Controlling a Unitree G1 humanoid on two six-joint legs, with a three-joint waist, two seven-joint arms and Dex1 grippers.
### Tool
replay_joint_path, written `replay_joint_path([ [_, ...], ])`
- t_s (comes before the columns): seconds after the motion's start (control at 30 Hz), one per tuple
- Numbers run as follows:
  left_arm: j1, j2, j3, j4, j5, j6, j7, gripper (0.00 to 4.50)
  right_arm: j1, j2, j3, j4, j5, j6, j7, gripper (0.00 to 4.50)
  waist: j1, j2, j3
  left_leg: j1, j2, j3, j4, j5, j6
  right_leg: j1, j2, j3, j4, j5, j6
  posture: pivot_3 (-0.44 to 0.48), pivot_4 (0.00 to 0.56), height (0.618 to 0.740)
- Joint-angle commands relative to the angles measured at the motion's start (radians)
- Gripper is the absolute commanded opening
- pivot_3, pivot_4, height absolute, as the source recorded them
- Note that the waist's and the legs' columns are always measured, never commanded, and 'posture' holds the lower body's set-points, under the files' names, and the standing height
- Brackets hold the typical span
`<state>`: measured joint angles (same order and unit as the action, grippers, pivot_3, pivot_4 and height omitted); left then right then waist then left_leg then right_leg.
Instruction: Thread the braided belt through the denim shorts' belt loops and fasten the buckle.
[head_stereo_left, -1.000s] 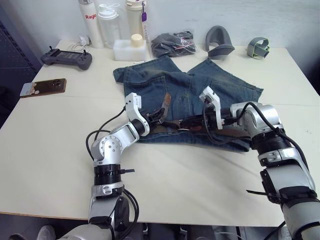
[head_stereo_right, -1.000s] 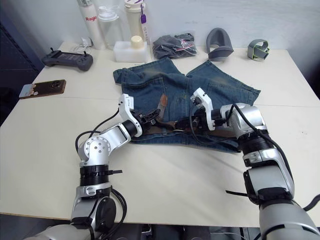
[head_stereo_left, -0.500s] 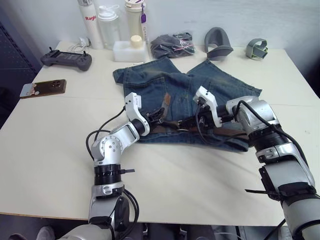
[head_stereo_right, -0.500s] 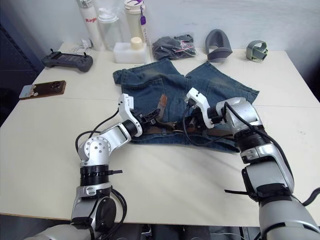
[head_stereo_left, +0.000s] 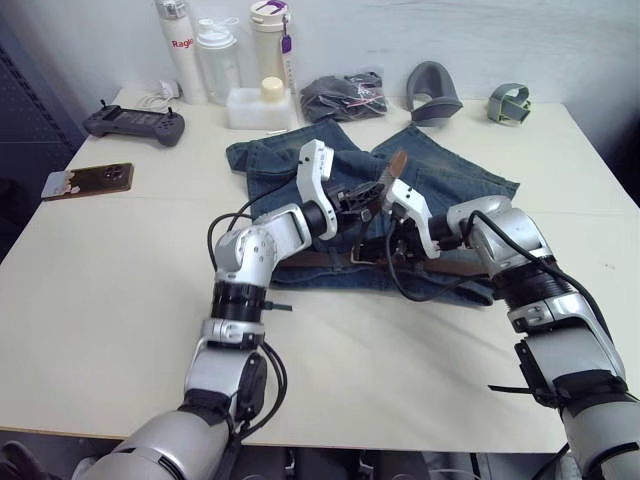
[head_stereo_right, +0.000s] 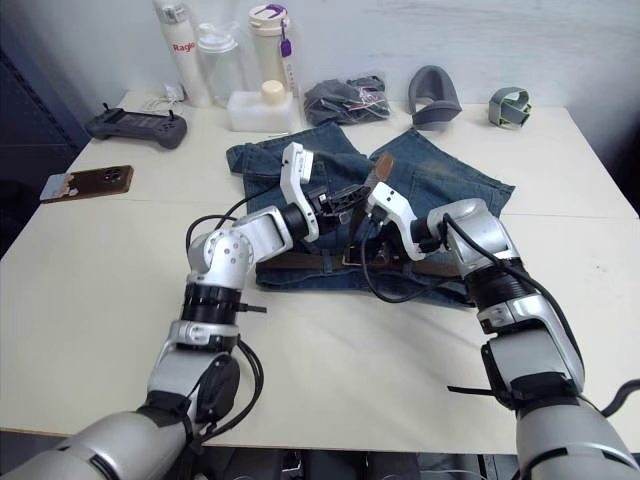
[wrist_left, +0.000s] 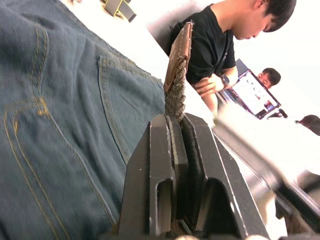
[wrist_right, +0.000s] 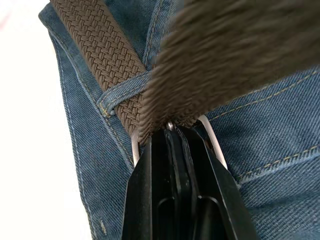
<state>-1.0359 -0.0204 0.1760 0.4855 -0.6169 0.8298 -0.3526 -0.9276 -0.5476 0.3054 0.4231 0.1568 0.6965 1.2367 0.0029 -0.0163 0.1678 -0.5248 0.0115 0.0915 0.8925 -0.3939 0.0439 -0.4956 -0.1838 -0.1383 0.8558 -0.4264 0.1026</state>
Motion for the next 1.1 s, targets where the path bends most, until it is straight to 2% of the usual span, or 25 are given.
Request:
replay_joint_path([
  [0.03, -0.230, -0.011, 0.050, 0.124, -0.031, -0.141, -0.121, 0.00, 0.191, 0.010, 0.157, 0.011, -0.096, 0.045, -0.035, 0.03, 0.000, -0.002, -0.001, 0.000, 0.000, -0.001, 0.000, 0.000, 0.000, 0.001, 0.000, -0.001, -0.002, 0.000, 0.001, 0.000, 0.150, 0.648],
  [0.3, -0.550, -0.011, 0.085, 0.554, 0.021, -0.277, -0.268, 0.00, 0.323, -0.016, 0.192, -0.154, -0.094, 0.064, -0.100, 0.03, 0.007, -0.002, -0.002, -0.001, -0.001, -0.002, -0.002, 0.000, 0.000, 0.003, -0.001, -0.003, -0.008, 0.003, 0.002, 0.000, 0.150, 0.648],
  [0.53, -0.689, -0.055, 0.102, 0.692, 0.059, -0.310, -0.358, 0.00, 0.366, -0.008, 0.212, -0.202, -0.105, 0.065, -0.124, 0.03, 0.015, -0.003, -0.002, 0.001, -0.001, -0.005, -0.002, -0.004, -0.006, 0.008, -0.001, -0.006, -0.013, 0.004, 0.003, 0.000, 0.150, 0.648],
  [0.63, -0.681, -0.071, 0.068, 0.700, 0.106, -0.306, -0.399, 0.00, 0.366, 0.000, 0.180, -0.214, -0.102, 0.052, -0.149, 0.03, 0.015, -0.003, -0.002, 0.002, -0.001, -0.008, -0.002, -0.005, -0.008, 0.012, -0.001, -0.009, -0.015, 0.004, 0.003, 0.000, 0.150, 0.648],
  [0.7, -0.648, -0.073, 0.063, 0.704, 0.145, -0.353, -0.341, 0.00, 0.370, -0.006, 0.159, -0.235, -0.103, 0.044, -0.165, 0.03, 0.018, -0.003, -0.002, 0.003, -0.001, -0.011, -0.002, -0.005, -0.009, 0.014, -0.001, -0.012, -0.018, 0.005, 0.003, 0.000, 0.150, 0.648],
  [0.83, -0.537, -0.054, -0.035, 0.688, 0.307, -0.520, -0.288, 0.00, 0.396, -0.003, 0.096, -0.286, -0.077, 0.057, -0.200, 0.03, 0.018, -0.002, -0.003, 0.002, -0.001, -0.013, -0.003, -0.005, -0.009, 0.017, -0.001, -0.015, -0.020, 0.006, 0.003, 0.000, 0.150, 0.648],
  [1.1, -0.365, 0.006, -0.041, 0.568, 0.341, -0.483, -0.299, 0.00, 0.421, 0.039, -0.192, -0.465, 0.047, 0.142, -0.352, 0.03, 0.018, 0.002, -0.001, -0.002, -0.001, -0.015, -0.004, -0.003, -0.006, 0.014, 0.000, -0.017, -0.021, 0.005, 0.003, 0.000, 0.150, 0.648],
])
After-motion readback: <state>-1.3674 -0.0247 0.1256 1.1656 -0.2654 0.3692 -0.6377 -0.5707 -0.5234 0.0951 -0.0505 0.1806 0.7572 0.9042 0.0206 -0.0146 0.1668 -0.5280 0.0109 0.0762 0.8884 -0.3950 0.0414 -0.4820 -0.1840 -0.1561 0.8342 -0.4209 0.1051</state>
